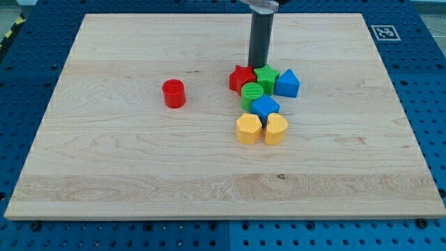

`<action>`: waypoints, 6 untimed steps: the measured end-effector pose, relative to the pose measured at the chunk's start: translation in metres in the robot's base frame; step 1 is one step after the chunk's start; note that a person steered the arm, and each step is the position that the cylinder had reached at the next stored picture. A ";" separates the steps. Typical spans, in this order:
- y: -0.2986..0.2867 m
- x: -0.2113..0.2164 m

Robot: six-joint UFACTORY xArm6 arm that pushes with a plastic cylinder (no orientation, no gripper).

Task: Move the red star to the left of the yellow hexagon

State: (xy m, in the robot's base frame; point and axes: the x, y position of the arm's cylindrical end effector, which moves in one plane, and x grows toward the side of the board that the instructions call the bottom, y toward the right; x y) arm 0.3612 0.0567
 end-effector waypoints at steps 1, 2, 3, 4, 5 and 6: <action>0.000 0.012; -0.023 0.025; -0.061 0.026; -0.095 0.026; -0.100 0.036; -0.082 0.037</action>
State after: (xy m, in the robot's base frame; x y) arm 0.3977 -0.0253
